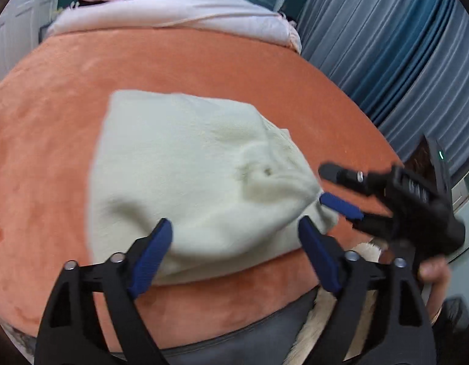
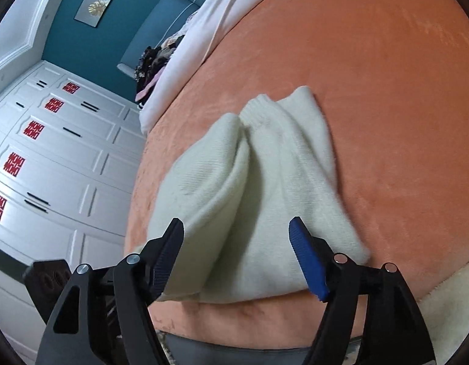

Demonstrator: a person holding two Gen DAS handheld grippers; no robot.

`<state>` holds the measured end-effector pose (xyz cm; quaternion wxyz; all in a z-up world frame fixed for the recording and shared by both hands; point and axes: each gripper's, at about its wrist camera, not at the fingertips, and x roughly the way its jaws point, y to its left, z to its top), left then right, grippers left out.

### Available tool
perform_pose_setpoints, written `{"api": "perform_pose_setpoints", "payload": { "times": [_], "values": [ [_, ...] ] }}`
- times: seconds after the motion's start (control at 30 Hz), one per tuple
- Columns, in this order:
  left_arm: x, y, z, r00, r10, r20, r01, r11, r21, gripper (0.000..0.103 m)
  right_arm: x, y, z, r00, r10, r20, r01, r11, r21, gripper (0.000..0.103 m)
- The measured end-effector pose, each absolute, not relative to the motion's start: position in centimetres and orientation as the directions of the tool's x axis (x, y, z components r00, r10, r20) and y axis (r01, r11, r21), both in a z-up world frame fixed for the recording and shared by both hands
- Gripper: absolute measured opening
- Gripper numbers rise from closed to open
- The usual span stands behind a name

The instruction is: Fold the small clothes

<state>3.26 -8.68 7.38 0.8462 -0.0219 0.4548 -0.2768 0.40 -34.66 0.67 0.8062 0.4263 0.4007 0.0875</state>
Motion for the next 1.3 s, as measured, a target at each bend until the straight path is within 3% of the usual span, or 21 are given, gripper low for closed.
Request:
{"api": "perform_pose_setpoints", "payload": {
  "times": [0.13, 0.23, 0.27, 0.3, 0.33, 0.37, 0.4, 0.43, 0.47, 0.5, 0.57, 0.7, 0.8, 0.93, 1.0, 1.13, 1.3],
  "values": [
    [2.5, -6.2, 4.9, 0.455, -0.315, -0.833, 0.379, 0.915, -0.14, 0.093, 3.3, -32.5, 0.5, 0.605, 0.534, -0.591, 0.206, 0.612, 0.763, 0.076],
    [3.0, -4.9, 3.4, 0.454, -0.264, -0.851, 0.312, 0.942, -0.125, 0.093, 5.6, -29.7, 0.0, 0.518, 0.531, -0.671, 0.218, 0.676, 0.704, 0.077],
    [3.3, -4.8, 3.0, 0.462, -0.25, -0.851, 0.3, 0.947, -0.115, 0.093, 6.4, -28.7, 0.1, 0.494, 0.501, -0.71, 0.207, 0.725, 0.657, 0.069],
    [3.6, -4.8, 2.8, 0.467, -0.241, -0.851, 0.297, 0.949, -0.106, 0.092, 7.0, -27.8, 0.6, 0.478, 0.448, -0.755, 0.192, 0.786, 0.588, 0.053],
    [4.1, -4.9, 2.8, 0.467, -0.245, -0.85, 0.307, 0.946, -0.104, 0.083, 7.5, -27.1, 1.6, 0.478, 0.397, -0.784, 0.164, 0.836, 0.523, 0.026],
    [4.4, -5.1, 2.7, 0.459, -0.263, -0.849, 0.328, 0.938, -0.113, 0.065, 7.6, -27.0, 3.6, 0.527, 0.398, -0.751, 0.124, 0.838, 0.532, 0.023],
    [4.6, -5.5, 3.0, 0.446, -0.284, -0.849, 0.349, 0.928, -0.127, 0.057, 7.2, -27.5, 5.7, 0.586, 0.432, -0.686, 0.079, 0.812, 0.579, 0.022],
    [4.6, -5.4, 3.2, 0.451, -0.267, -0.852, 0.348, 0.931, -0.108, 0.033, 6.6, -28.3, 8.0, 0.633, 0.465, -0.618, 0.035, 0.781, 0.624, 0.02],
    [4.4, -5.3, 3.1, 0.447, -0.258, -0.856, 0.351, 0.931, -0.098, 0.025, 5.9, -28.9, 9.7, 0.67, 0.474, -0.572, 0.008, 0.765, 0.644, 0.02],
    [4.5, -5.2, 3.0, 0.439, -0.269, -0.857, 0.349, 0.93, -0.113, 0.024, 5.1, -29.7, 10.9, 0.706, 0.454, -0.543, -0.005, 0.77, 0.638, 0.02],
    [4.5, -5.0, 2.8, 0.43, -0.29, -0.855, 0.346, 0.928, -0.14, 0.024, 4.2, -32.2, 9.6, 0.723, 0.407, -0.558, 0.043, 0.779, 0.625, 0.02],
    [4.8, -5.7, 1.1, 0.382, -0.274, -0.882, 0.342, 0.929, -0.14, 0.023, 4.2, -36.1, -2.4, 0.541, 0.363, -0.759, 0.278, 0.774, 0.568, 0.019],
    [5.1, -5.8, 0.5, 0.378, -0.267, -0.886, 0.342, 0.93, -0.134, 0.023, 2.8, -37.3, -3.5, 0.609, 0.405, -0.682, 0.27, 0.703, 0.658, 0.018],
    [5.3, -5.7, 0.6, 0.37, -0.262, -0.891, 0.332, 0.933, -0.136, 0.024, 3.2, -36.6, -2.3, 0.599, 0.38, -0.705, 0.259, 0.741, 0.619, 0.021],
    [5.3, -5.7, 0.9, 0.375, -0.26, -0.89, 0.335, 0.933, -0.132, 0.029, 2.0, -37.4, -1.5, 0.62, 0.372, -0.691, 0.263, 0.731, 0.63, 0.025],
    [3.9, -4.9, 2.7, 0.397, -0.297, -0.869, 0.348, 0.924, -0.157, 0.052, -1.6, -38.8, 0.9, 0.67, 0.213, -0.711, 0.326, 0.776, 0.54, 0.06],
    [2.8, -3.5, 7.0, 0.448, -0.442, -0.777, 0.322, 0.89, -0.321, 0.073, -2.0, -38.5, 2.9, 0.698, 0.195, -0.689, 0.286, 0.806, 0.518, 0.061]
  ]
}}
